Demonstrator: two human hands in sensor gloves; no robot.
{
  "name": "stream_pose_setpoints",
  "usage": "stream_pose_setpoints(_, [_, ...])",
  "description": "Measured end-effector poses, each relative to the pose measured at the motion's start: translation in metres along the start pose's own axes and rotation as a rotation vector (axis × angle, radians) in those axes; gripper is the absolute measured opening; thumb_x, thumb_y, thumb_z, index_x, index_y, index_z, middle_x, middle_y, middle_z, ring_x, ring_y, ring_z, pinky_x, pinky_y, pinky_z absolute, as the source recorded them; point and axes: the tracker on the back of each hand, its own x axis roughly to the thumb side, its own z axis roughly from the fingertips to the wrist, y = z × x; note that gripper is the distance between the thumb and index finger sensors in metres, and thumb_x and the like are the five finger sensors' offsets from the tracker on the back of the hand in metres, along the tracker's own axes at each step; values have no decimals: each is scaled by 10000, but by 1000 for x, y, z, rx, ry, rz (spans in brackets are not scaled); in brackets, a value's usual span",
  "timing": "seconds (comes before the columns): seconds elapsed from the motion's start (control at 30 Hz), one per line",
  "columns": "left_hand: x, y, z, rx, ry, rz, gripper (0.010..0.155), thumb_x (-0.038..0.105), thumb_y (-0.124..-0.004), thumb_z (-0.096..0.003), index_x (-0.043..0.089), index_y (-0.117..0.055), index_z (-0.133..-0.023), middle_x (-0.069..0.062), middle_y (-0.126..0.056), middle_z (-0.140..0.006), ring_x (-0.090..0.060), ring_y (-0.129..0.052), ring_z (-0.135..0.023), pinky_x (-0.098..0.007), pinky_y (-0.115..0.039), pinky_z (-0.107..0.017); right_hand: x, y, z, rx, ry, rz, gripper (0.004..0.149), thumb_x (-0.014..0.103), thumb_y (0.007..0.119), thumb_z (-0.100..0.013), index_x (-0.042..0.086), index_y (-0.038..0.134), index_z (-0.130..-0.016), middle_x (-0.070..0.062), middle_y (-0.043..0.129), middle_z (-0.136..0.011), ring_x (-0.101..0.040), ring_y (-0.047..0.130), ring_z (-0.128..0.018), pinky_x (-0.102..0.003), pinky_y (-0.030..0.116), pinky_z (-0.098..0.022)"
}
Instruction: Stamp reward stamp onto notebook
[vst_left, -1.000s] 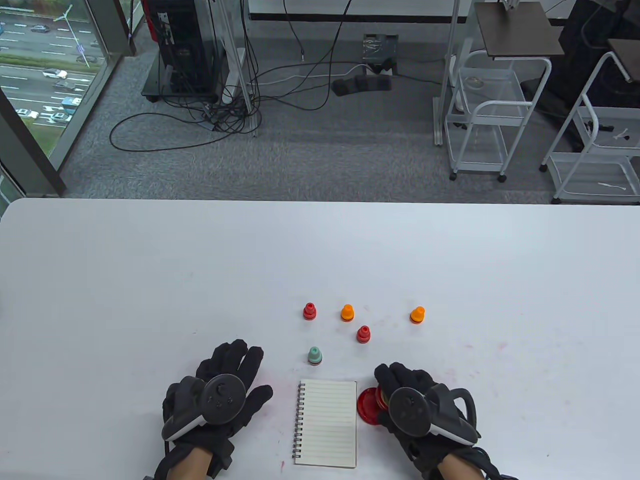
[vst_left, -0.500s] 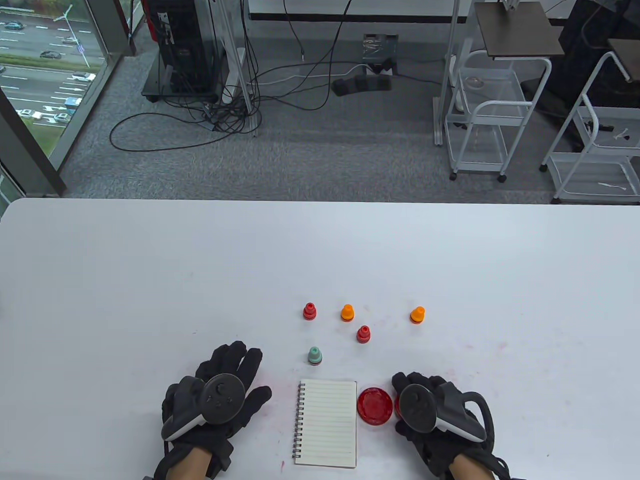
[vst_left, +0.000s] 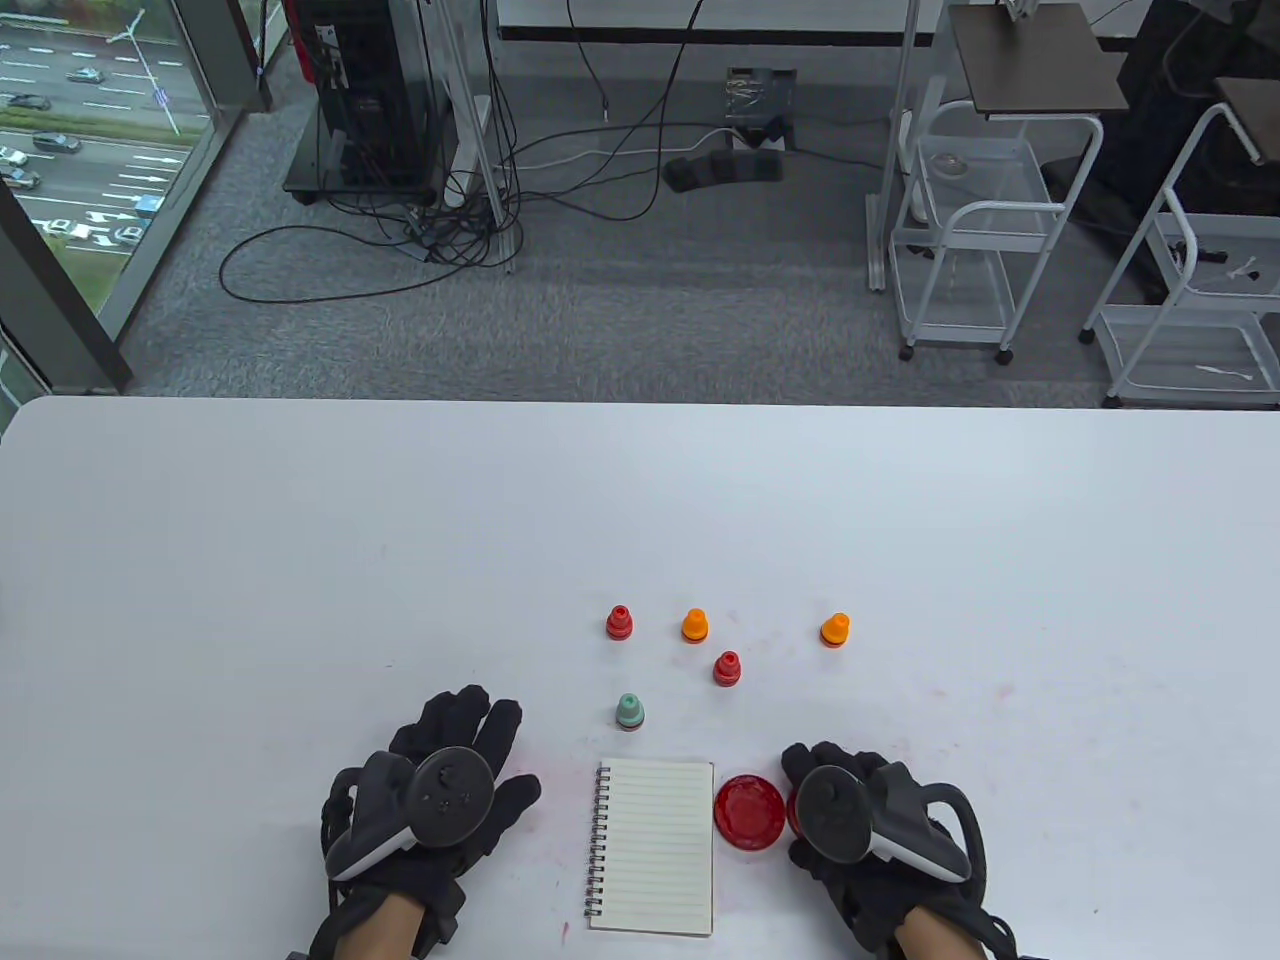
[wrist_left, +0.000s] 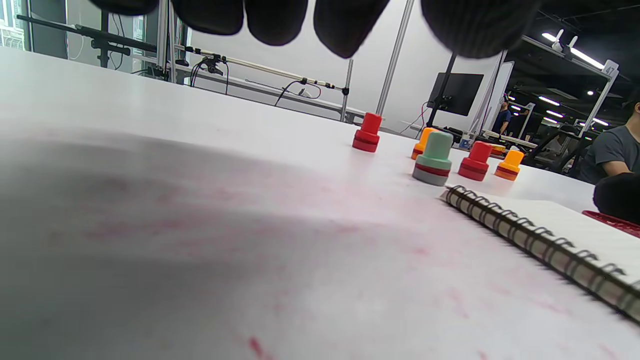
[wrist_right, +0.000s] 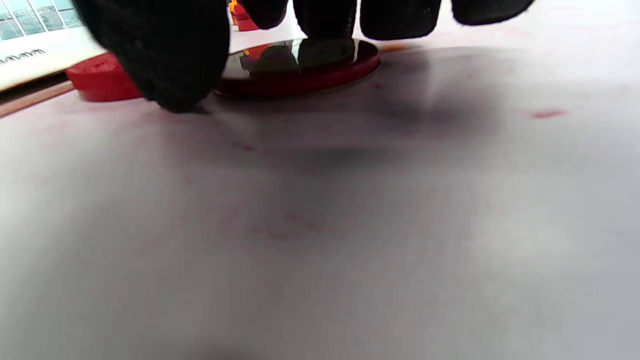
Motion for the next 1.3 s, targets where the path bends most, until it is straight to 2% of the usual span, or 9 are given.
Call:
stream_pose_setpoints(0.17, [-1, 1, 1, -8, 20, -17, 800, 599, -638, -507, 179, -510, -1176, -219, -433, -1219, -521, -505, -1077, -703, -534, -725, -3, -4, 2, 0, 10, -40, 782, 431, 789, -433, 211, 399, -1074, -124, 467, -1121, -453, 583, -928, -634, 603, -658])
stream_pose_setpoints(0.43, [3, -1, 4, -5, 4, -19, 799, 596, -644, -506, 180, -509, -1175, -218, -441, -1217, -519, -515, -1074, -701, -540, -723, -18, -25, 22, -162, 18, -193, 760, 431, 779, -438, 212, 433, -1079, -155, 468, -1138, -515, 560, -943, -694, 572, -654])
stream_pose_setpoints(0.7, [10, -6, -1, -22, -34, 31, 798, 594, -652, -503, 189, -507, -1175, -210, -465, -1214, -510, -543, -1071, -698, -551, -723, -23, -39, 29, -253, 18, -239, 732, 436, 763, -447, 207, 463, -1074, -158, 505, -1134, -566, 578, -939, -722, 575, -645])
stream_pose_setpoints(0.77, [11, -4, -5, -28, -37, 46, 803, 595, -658, -500, 188, -507, -1176, -201, -466, -1215, -511, -544, -1071, -700, -550, -722, -23, -41, 30, -258, 11, -285, 722, 432, 757, -453, 203, 469, -1075, -156, 517, -1133, -584, 577, -936, -726, 575, -642])
stream_pose_setpoints(1.03, [27, 4, -27, -25, -64, 40, 826, 584, -702, -486, 181, -495, -1177, -203, -423, -1223, -508, -532, -1076, -701, -544, -726, -23, -48, 34, -305, 10, -282, 696, 428, 747, -460, 201, 499, -1069, -161, 561, -1123, -596, 594, -931, -731, 585, -636])
stream_pose_setpoints(1.17, [35, 3, -47, -50, -73, 49, 831, 570, -723, -480, 179, -490, -1175, -193, -450, -1213, -496, -554, -1069, -696, -549, -726, -24, -49, 35, -312, 11, -290, 680, 424, 740, -465, 200, 515, -1066, -159, 585, -1116, -602, 599, -929, -729, 591, -635])
stream_pose_setpoints(1.3, [42, -1, -67, -71, -75, 47, 798, 547, -748, -475, 202, -524, -1160, -127, -525, -1198, -467, -614, -1051, -681, -567, -726, -26, -52, 35, -328, 15, -294, 667, 417, 737, -469, 198, 530, -1063, -158, 601, -1111, -596, 600, -933, -730, 591, -635])
